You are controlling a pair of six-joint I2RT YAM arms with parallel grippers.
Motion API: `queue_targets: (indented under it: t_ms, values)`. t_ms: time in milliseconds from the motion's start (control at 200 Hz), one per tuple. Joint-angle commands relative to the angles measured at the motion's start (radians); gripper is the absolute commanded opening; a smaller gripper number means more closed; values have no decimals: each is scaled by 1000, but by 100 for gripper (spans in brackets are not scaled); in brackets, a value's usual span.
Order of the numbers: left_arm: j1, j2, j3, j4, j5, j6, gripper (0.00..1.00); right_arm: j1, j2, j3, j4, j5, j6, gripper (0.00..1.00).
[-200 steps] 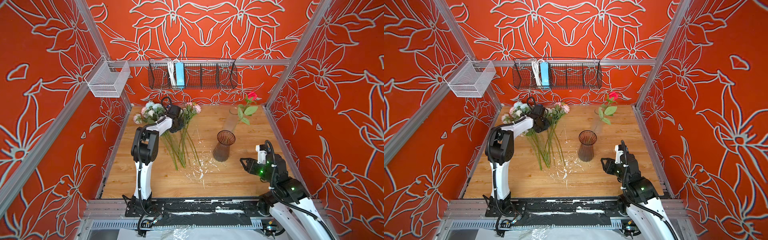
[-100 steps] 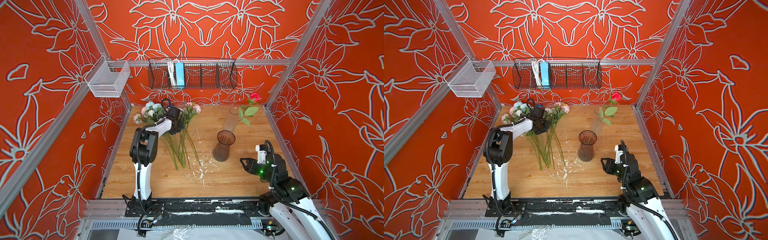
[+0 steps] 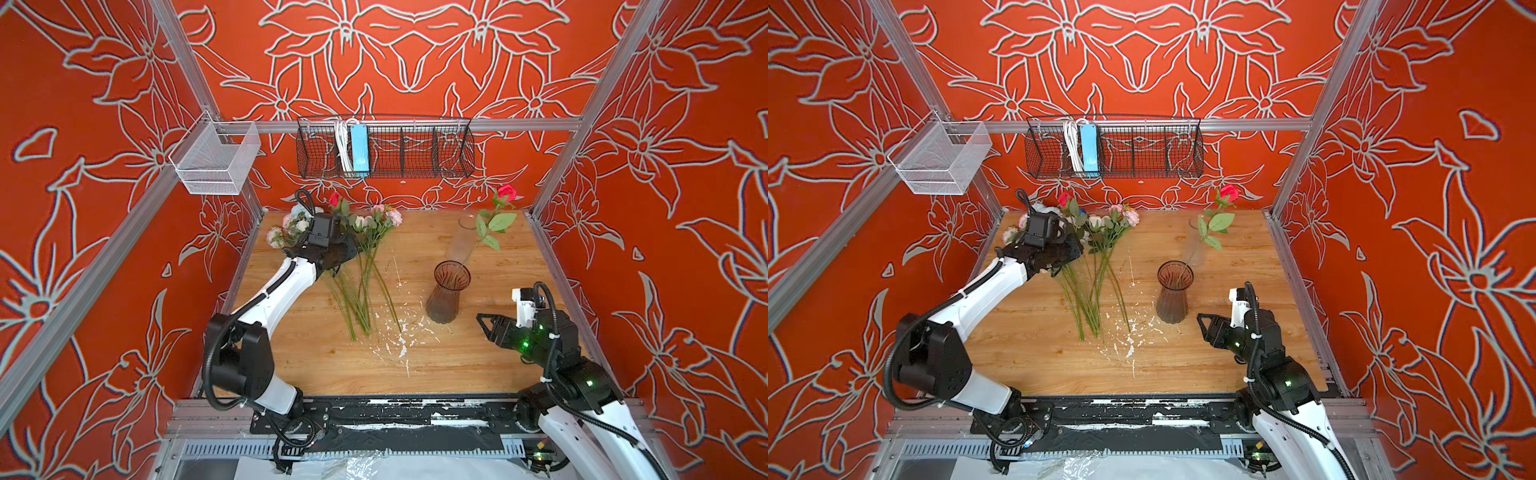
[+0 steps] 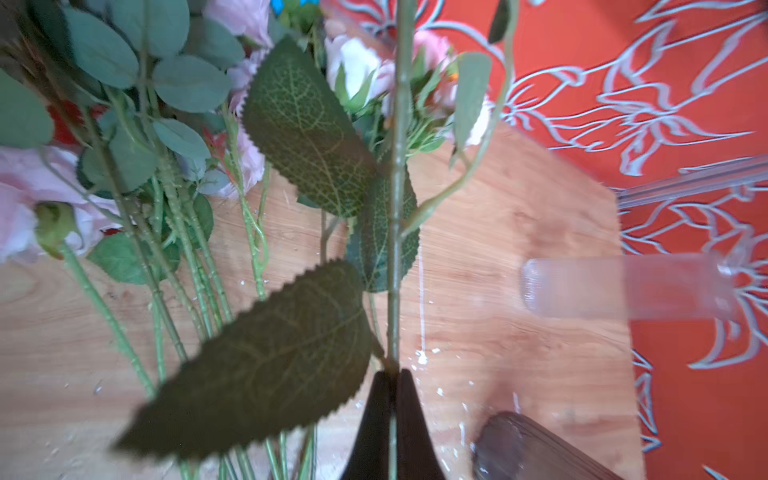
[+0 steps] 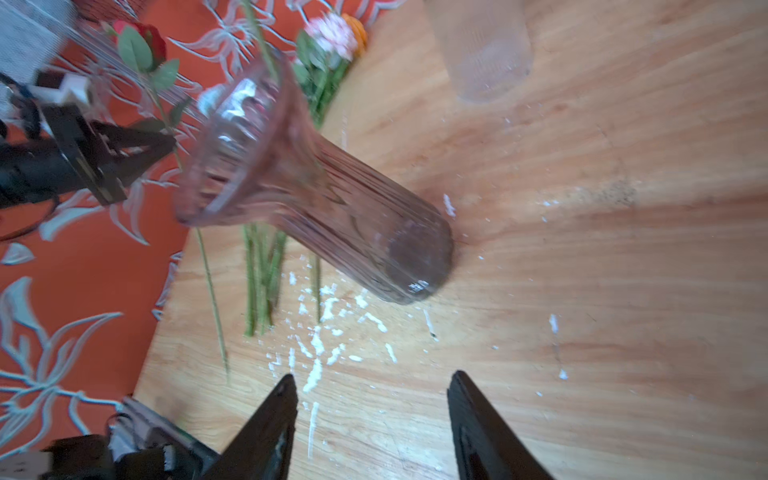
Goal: Arrange the flowers into the vase
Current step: 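Lift the second red rose high out of the bunch with left gripper, then lower the red rose stem into the clear vase farther back, release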
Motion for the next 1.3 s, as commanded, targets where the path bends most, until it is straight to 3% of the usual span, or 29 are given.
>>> queue_targets:
  t_ms: [0,225,335,470,640,946,1101,1296]
  values:
    - [-37,-128,-15,60,44,32,0,-4,-10,-37,24,19,59,62]
    - [-263,-257,30,339,52,228,0,-4,63,-104,85,41,112,62]
    - [-343,-240,115,411,68,277,0,-4,48,-114,98,68,126,62]
    - [-397,-198,182,558,96,229,0,-3,12,-115,119,127,158,62]
    - [-494,-145,219,721,62,359,0,-3,30,-97,118,140,164,63]
    - [-545,26,338,859,25,479,0,-4,40,-106,142,119,155,65]
    - [-547,106,442,798,42,484,0,-3,51,-96,143,112,142,65]
    - [-545,143,366,802,-12,513,0,-4,49,-101,141,112,125,66]
